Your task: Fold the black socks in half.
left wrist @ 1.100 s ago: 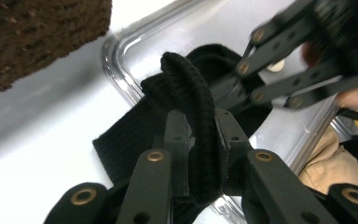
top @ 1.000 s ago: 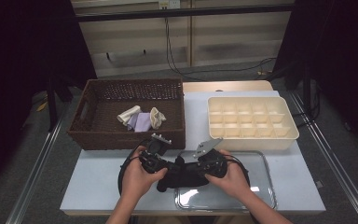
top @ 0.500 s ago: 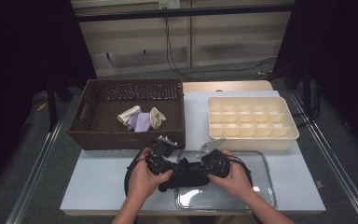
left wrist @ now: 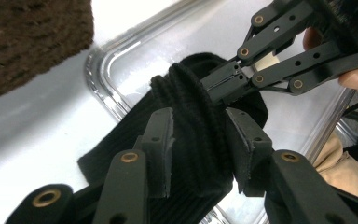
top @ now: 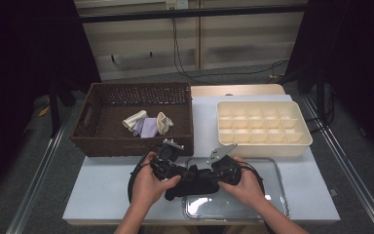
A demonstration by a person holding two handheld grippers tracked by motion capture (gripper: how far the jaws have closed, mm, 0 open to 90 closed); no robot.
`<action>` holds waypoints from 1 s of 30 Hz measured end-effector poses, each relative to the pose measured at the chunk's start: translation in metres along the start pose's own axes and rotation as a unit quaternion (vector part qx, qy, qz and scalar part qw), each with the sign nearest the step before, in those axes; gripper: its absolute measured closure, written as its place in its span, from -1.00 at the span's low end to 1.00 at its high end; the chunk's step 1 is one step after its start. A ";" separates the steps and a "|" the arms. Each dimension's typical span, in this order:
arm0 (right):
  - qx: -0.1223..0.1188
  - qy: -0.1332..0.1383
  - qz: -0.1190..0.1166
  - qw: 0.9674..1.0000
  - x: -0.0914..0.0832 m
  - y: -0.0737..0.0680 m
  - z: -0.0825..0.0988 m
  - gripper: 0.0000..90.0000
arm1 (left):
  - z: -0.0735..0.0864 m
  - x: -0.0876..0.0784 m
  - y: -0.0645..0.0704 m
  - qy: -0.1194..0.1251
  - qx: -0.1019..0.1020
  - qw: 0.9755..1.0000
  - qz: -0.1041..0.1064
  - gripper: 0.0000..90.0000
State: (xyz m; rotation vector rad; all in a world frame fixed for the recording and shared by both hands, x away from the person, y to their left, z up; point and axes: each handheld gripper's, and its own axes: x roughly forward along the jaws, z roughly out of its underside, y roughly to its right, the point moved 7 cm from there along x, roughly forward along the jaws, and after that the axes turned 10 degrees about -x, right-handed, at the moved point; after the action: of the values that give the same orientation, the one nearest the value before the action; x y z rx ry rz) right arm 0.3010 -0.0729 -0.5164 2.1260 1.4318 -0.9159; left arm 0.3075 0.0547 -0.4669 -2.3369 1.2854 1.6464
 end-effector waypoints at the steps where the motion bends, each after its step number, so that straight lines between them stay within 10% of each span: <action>1: -0.001 -0.002 0.002 1.000 -0.001 0.001 0.000 1.00 | -0.001 -0.002 0.000 0.006 -0.001 1.000 0.001 0.34; 30: -0.003 -0.002 0.015 1.000 -0.009 0.011 0.001 0.99 | 0.016 -0.019 -0.038 0.027 -0.036 0.999 -0.028 0.15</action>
State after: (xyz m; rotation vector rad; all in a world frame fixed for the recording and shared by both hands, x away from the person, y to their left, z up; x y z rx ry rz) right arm 0.3089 -0.0836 -0.5106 2.1340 1.3946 -0.9036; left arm 0.3157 0.0984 -0.4750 -2.4499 1.1773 1.6506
